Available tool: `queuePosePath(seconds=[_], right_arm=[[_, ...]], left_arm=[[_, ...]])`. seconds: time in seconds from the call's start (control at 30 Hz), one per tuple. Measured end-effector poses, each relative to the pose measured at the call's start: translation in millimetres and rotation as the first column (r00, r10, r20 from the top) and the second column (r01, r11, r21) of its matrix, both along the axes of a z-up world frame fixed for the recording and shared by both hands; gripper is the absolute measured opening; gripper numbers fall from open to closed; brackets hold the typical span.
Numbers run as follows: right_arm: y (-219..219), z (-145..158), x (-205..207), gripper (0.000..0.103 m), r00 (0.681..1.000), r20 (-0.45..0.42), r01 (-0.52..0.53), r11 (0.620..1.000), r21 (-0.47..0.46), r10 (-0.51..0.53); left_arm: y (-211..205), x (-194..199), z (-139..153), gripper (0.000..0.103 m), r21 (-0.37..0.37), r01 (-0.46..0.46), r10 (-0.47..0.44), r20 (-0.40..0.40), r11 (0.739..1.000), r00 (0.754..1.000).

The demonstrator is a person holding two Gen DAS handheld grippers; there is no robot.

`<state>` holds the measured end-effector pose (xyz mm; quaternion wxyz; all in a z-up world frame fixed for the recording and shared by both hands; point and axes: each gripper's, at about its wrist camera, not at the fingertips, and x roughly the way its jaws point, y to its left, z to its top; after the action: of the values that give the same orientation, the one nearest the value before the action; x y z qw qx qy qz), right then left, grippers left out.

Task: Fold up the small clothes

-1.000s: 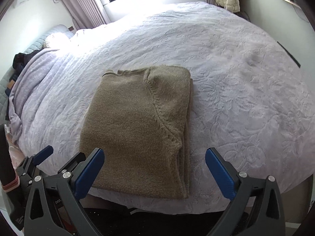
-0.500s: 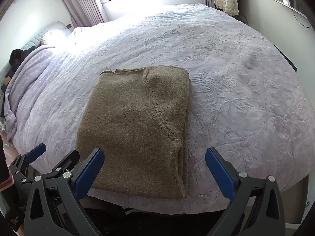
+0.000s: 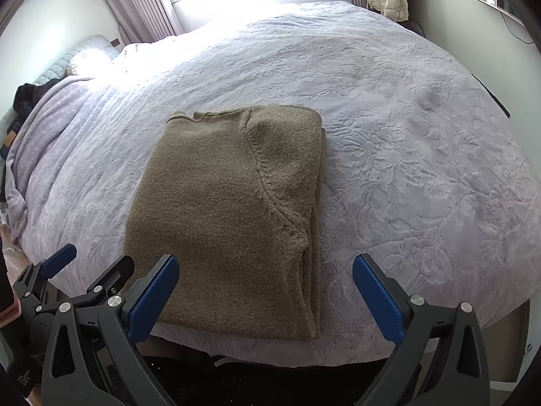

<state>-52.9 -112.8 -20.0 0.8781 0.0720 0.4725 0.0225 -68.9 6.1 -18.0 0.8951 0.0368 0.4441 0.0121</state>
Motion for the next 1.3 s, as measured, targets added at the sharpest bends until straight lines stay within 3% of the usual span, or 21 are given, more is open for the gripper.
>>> queuePosePath(seconds=[0.43,1.0,1.3], right_arm=[[-0.3,-2.9,-1.5,0.102,1.0,-0.007,0.009,1.0,-0.003,-0.009],[3.8,-3.3,-2.6,0.102,1.0,0.02,0.026,0.995,-0.092,-0.024],[4.8,-4.6,-1.9,0.102,1.0,0.017,0.022,0.995,-0.095,-0.021]], left_arm=[[-3.6,-1.0,-2.6,0.103,0.022,0.014,-0.014,0.0,1.0,1.0],[-6.4,0.8,-5.5,0.103,0.021,0.016,-0.016,-0.011,1.0,1.0],[-6.1,2.4,-6.8,0.103,0.021,0.016,-0.016,-0.01,1.0,1.0]])
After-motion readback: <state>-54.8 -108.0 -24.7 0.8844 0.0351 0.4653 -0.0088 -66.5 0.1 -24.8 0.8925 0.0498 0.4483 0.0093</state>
